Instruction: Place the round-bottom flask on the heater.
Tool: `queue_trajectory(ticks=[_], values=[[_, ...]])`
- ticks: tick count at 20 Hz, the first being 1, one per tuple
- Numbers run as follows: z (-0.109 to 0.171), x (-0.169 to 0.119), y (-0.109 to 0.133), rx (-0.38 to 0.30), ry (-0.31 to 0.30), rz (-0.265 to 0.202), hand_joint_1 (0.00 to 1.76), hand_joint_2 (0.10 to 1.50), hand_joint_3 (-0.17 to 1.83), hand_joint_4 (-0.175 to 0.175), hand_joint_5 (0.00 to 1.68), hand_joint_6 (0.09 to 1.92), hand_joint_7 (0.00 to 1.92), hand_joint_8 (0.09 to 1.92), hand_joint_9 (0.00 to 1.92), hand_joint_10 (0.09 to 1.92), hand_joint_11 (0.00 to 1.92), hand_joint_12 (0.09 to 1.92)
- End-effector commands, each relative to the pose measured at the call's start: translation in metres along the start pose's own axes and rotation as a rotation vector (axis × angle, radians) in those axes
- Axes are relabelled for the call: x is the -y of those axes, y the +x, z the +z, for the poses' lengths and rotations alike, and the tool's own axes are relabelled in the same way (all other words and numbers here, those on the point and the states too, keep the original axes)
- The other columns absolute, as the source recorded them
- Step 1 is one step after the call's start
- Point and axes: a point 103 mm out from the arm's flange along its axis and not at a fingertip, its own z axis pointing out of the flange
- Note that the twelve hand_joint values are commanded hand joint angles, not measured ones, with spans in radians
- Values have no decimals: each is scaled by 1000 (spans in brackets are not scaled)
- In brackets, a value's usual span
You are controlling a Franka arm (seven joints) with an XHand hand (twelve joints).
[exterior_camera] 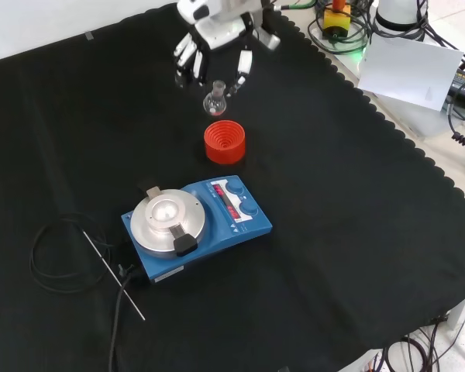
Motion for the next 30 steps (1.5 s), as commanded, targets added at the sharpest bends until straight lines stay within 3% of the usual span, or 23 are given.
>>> queue_trajectory(ticks=[1, 11, 30], values=[[-46, 3, 26, 18, 1, -20, 1157, 620, 782, -23, 1214, 837, 424, 685, 668, 595, 428, 1312], [-67, -45, 58, 27, 25, -66, 1156, 618, 788, -20, 1211, 844, 422, 686, 666, 594, 426, 1314], [-48, -130, 133, 31, 95, -197, 1155, 618, 793, -19, 1206, 855, 420, 689, 664, 594, 424, 1317]])
